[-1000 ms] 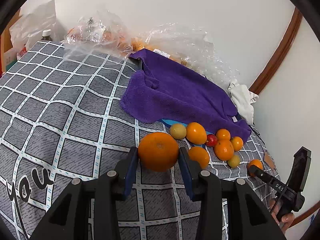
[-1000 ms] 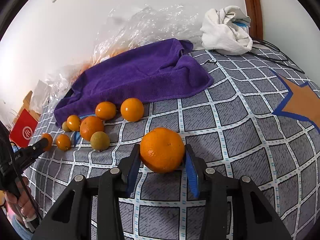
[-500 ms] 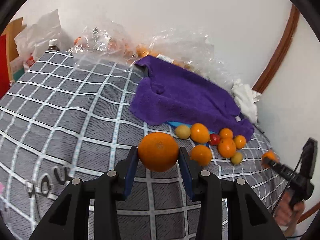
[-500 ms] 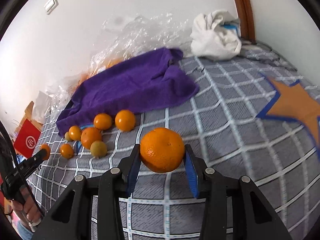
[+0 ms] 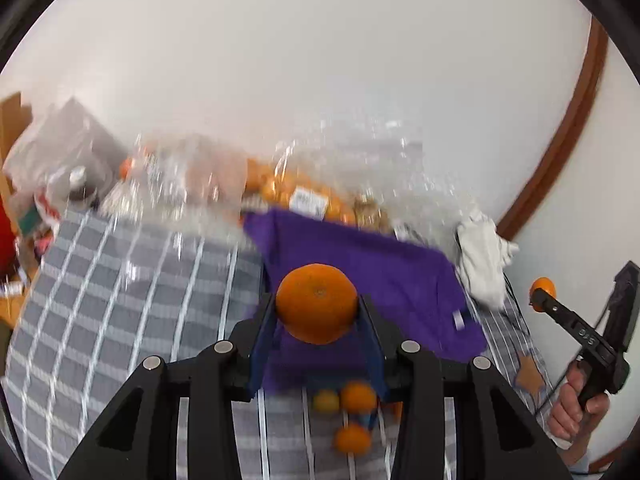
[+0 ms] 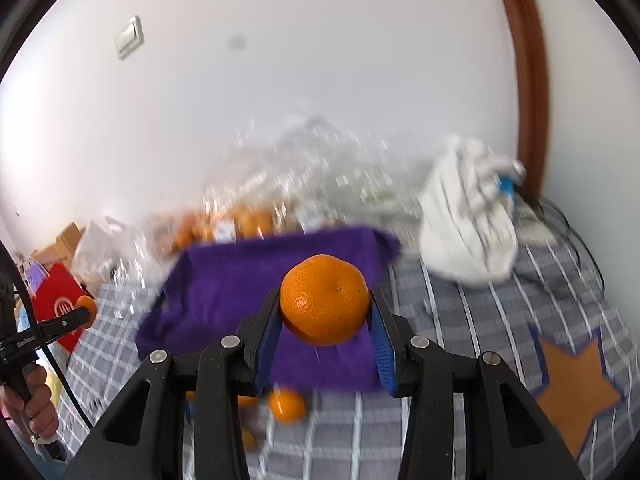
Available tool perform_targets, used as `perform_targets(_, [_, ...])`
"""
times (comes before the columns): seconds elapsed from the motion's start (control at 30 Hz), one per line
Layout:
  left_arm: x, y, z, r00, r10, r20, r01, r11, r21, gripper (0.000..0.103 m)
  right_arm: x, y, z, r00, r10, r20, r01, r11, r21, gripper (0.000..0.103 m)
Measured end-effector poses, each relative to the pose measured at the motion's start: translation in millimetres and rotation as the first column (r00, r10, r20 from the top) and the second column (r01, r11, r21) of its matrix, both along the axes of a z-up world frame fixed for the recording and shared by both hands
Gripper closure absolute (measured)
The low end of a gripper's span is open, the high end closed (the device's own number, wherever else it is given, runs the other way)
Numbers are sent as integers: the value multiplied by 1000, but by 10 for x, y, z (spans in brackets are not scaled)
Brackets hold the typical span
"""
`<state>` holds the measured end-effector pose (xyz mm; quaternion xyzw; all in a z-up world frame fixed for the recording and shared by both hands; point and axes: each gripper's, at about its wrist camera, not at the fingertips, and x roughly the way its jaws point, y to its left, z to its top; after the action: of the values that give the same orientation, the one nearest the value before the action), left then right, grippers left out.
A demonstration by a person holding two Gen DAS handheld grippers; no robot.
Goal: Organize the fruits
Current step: 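Lift and carry both held oranges over the purple towel with both tools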
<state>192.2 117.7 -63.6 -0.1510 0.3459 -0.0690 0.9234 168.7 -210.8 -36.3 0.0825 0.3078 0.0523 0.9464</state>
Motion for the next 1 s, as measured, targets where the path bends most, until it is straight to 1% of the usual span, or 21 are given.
perform_targets(0.1, [367,-86,100,1000,7,15,-7,1000,30,64,315,100,98,1000,22,19,-22,1000,14,61])
perform_targets(0.2, [741,-199,77,1000,-6,4,6,1000,30,64,636,174,47,999,28,14,-29,999,24,61])
perform_targets(0.3, [1077,-296,-56,1000,-13,-18,14,1000,17,64,882,202,-106,1000,19,-12,-18,1000,21,61])
perform_targets(0.4, [1281,-345,-223,999,-17,-46,18,1000,8,64,1114,195,-387,998,0,-65,1,1000,13,61])
perform_targets(0.43, [1343,-350,-322,998,-19,-61,20,1000,9,64,1165,185,-477,997,-4,-81,5,1000,13,61])
perform_targets(0.53, [1454,-324,-565,995,-25,-98,26,1000,9,64,1265,157,-746,992,-17,-125,17,1000,0,61])
perform_targets(0.63, [1574,-326,-774,985,-27,-170,31,999,17,64,1351,139,-954,984,-31,-175,28,999,-23,61])
perform_targets(0.67, [1592,-322,-812,983,-26,-182,29,1000,10,64,1373,146,-997,982,-27,-189,21,999,-31,61])
perform_targets(0.73, [1629,-333,-860,980,-27,-196,28,1000,-1,64,1377,147,-1055,982,-32,-188,26,999,-36,61])
perform_targets(0.9, [1631,-474,-894,980,-44,-195,57,996,63,64,1401,185,-1168,979,-16,-205,6,999,-51,61])
perform_targets(1.0, [1654,-539,-947,974,-55,-218,76,993,88,64,1427,220,-1237,974,-4,-226,-9,998,-56,61])
